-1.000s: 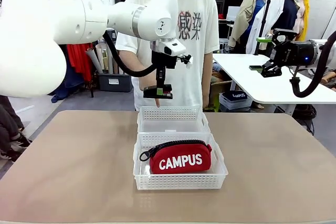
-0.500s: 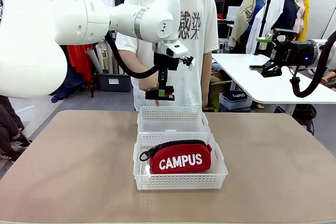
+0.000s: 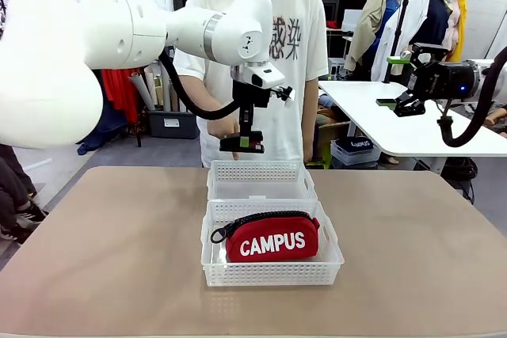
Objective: Distribute items into two baskets.
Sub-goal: Place the picked Stapler into the Organizing basket as instructed by the person.
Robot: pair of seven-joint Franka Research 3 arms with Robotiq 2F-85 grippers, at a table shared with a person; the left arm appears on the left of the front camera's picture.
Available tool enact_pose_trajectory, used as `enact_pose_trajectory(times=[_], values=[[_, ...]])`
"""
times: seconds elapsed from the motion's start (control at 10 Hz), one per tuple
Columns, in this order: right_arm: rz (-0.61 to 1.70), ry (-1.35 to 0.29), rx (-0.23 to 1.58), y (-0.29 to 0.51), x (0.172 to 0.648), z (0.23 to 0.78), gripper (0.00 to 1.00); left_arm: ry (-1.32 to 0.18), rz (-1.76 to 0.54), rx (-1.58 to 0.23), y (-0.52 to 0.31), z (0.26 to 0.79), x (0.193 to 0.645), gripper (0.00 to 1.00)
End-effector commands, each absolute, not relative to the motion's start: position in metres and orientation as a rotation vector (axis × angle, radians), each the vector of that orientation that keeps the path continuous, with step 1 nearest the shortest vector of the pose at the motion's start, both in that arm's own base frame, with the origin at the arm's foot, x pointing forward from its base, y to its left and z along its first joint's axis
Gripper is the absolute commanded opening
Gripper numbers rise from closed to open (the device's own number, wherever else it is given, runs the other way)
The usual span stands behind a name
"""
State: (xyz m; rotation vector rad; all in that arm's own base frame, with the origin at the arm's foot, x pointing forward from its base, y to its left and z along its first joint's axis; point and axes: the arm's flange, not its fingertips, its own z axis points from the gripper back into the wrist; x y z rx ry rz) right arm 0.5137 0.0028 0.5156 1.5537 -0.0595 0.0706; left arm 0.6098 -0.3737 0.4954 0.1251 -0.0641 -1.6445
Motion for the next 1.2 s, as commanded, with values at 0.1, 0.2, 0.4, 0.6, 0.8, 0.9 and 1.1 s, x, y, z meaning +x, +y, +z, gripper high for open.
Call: enact_pose_trajectory(times=[0.1, 0.2, 0.4, 0.6, 0.8, 0.9, 1.1], values=[[0.075, -0.063, 1.551, 0.002, 0.513, 0.518, 1.0, -0.025, -1.707, 0.136, -0.412, 0.473, 0.619, 0.0], [0.075, -0.063, 1.551, 0.002, 0.513, 0.518, 1.0, -0.004, -1.733, 0.132, -0.423, 0.462, 0.623, 0.0], [0.075, -0.063, 1.551, 0.002, 0.513, 0.518, 1.0, 0.012, -1.759, 0.117, -0.443, 0.443, 0.626, 0.0], [0.075, -0.063, 1.551, 0.002, 0.513, 0.518, 1.0, 0.029, -1.776, 0.113, -0.454, 0.425, 0.633, 0.0], [0.075, -0.063, 1.551, 0.002, 0.513, 0.518, 1.0, 0.04, -1.777, 0.122, -0.459, 0.413, 0.64, 0.0], [0.075, -0.063, 1.551, 0.002, 0.513, 0.518, 1.0, 0.028, -1.774, 0.103, -0.461, 0.406, 0.645, 0.0], [0.075, -0.063, 1.551, 0.002, 0.513, 0.518, 1.0, 0.013, -1.769, 0.053, -0.453, 0.396, 0.652, 0.0]])
